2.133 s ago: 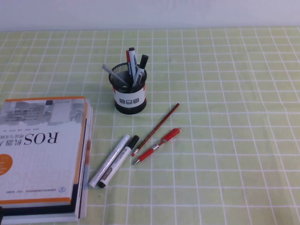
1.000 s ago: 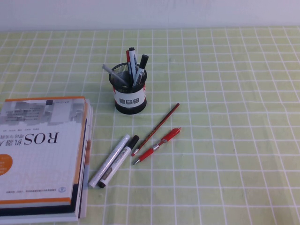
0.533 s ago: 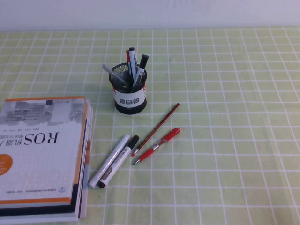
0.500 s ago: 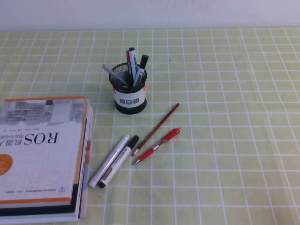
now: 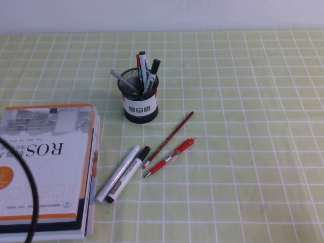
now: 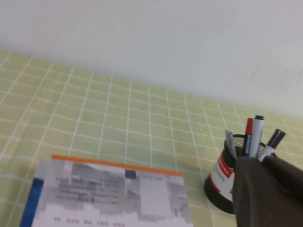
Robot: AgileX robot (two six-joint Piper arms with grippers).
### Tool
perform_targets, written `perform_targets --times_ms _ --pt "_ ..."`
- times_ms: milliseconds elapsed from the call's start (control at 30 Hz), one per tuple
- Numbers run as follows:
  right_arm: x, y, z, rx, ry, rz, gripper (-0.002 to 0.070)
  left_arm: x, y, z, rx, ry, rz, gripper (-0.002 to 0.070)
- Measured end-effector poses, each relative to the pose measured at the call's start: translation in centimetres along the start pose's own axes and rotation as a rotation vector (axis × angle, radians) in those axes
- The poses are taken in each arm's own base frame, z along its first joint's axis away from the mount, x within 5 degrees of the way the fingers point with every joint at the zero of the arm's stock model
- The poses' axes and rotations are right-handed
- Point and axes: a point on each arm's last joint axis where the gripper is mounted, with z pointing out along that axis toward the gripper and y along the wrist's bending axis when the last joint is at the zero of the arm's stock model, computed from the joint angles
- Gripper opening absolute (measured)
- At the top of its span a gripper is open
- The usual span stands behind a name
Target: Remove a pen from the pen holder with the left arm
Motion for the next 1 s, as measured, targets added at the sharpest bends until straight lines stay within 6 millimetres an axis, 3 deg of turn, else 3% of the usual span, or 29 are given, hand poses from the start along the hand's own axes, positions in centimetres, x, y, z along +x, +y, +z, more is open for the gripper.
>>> perform_targets --times_ms 167,300,433,633,833,900,1000 --pt "0.0 0.0 0.0 0.0 0.0 0.0 -0.0013 -2.5 -0.3 3.8 -0.017 0.046 0.075 -0.0003" --pt "0.0 0.0 0.0 0.0 0.0 0.0 -0.0013 -2.8 0.0 7.3 -0.041 0.055 0.091 -0.0003" --pt "0.0 0.0 0.0 0.0 0.0 0.0 -0.0013 -1.8 -0.6 10.3 -0.015 0.063 0.129 -0.0003" --pt "0.0 0.0 0.0 0.0 0.0 0.0 -0.0013 0.7 -3.4 13.8 0.089 0.057 0.207 -0.0003" --pt "0.0 0.0 0.0 0.0 0.0 0.0 -0.0013 1.9 -5.2 16.8 0.18 -0.101 0.2 0.0003" --pt "0.0 0.0 0.0 0.0 0.0 0.0 -0.0013 2.6 -5.5 17.8 0.222 -0.143 0.159 0.0042" --pt "0.0 0.0 0.0 0.0 0.0 0.0 -0.0013 4.2 -5.7 19.2 0.259 -0.124 0.076 0.0169"
